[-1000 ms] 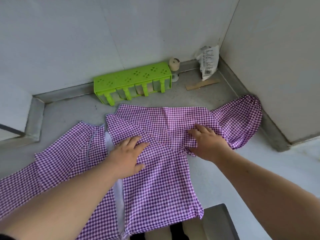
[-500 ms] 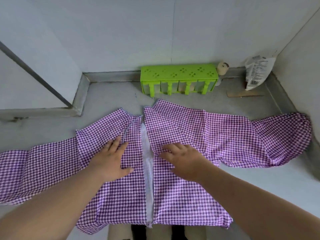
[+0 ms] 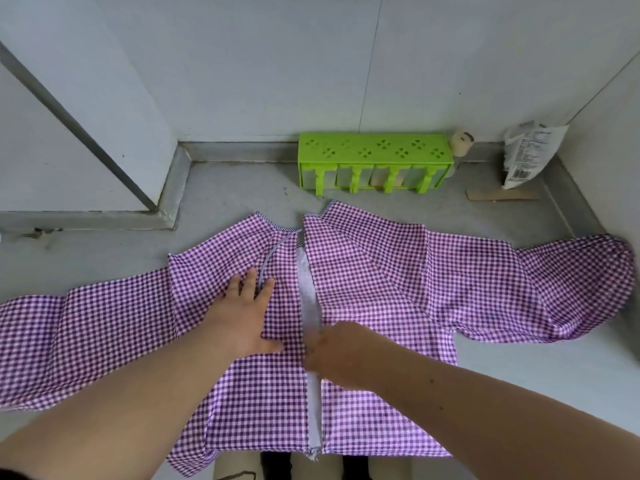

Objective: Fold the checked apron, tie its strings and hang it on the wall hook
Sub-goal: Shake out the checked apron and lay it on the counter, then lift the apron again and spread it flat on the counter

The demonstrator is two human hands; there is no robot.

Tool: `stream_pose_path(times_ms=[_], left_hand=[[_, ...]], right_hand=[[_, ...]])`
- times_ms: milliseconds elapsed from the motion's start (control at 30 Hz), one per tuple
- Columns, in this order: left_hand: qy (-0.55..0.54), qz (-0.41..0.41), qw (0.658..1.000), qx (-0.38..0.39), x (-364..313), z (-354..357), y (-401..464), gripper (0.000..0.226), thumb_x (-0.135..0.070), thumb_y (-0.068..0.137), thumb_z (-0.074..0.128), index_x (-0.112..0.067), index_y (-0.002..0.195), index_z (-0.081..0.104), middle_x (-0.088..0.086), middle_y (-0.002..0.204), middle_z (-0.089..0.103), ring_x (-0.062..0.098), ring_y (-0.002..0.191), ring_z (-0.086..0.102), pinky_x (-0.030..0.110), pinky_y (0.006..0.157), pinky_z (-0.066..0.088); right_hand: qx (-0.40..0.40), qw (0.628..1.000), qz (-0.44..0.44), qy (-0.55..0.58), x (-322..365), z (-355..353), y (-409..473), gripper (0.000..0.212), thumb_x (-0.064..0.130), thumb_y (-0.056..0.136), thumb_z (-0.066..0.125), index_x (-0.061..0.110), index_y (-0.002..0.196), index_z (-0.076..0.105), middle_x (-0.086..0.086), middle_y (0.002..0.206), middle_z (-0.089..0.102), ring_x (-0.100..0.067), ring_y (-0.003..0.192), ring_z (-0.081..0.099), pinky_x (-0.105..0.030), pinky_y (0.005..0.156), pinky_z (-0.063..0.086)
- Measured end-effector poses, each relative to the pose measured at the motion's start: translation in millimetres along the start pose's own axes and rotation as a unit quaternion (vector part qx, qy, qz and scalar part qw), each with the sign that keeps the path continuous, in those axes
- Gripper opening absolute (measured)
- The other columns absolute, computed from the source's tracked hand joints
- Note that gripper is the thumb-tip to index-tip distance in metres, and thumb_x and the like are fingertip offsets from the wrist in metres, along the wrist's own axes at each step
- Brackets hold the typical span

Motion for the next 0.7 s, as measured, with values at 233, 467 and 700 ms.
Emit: stream_pose_path(times_ms=[233, 467, 700], left_hand=[[-0.007, 0.012, 1.0, -0.01, 2.7, 1.3, 3.0, 0.139, -0.097, 0.07, 0.052, -0.03, 0.161, -0.028, 0.01, 0.171, -0.03, 0.041, 0.16, -0.015, 0.058, 0.129, 0.013], [-0.046, 0.063, 0.995, -0.055, 25.3, 3.7, -7.9, 0.123, -0.087, 0.079, 0.057, -0.037, 0.164, -0.016, 0.001, 0.173, -0.028, 0.03, 0.162, -0.01, 0.055, 0.129, 0.02], [-0.074, -0.046, 0.985, -0.15, 110.5, 30.9, -60.7, 0.1, -0.078, 0.094, 0.04, -0.019, 0.168, 0.008, 0.012, 0.175, 0.006, 0.032, 0.16, 0.012, 0.045, 0.129, 0.018]], right_hand=[[-0.03, 0.999, 0.021, -0.012, 18.4, -4.3, -8.9, 0.02, 0.026, 0.089, 0.067, 0.025, 0.109, 0.067, 0.0, 0.112, 0.059, -0.024, 0.101, 0.061, -0.039, 0.072, 0.054], [0.022, 0.982, 0.187, 0.032, -0.8, -0.3, 9.9, 0.08, 0.044, 0.097, 0.062, 0.024, 0.161, 0.019, -0.011, 0.171, 0.004, -0.031, 0.154, 0.017, -0.05, 0.112, 0.042], [0.052, 0.964, 0.257, 0.046, -6.4, -7.8, 21.4, 0.059, 0.03, 0.1, 0.055, 0.017, 0.154, 0.036, -0.003, 0.166, 0.023, -0.026, 0.139, 0.04, -0.05, 0.098, 0.053]])
Point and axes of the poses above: each hand's wrist, its own y-axis towards the middle knuckle, its own z-axis out of the palm, x = y × z, the point moved 8 cm from there along y, towards the middle knuckle
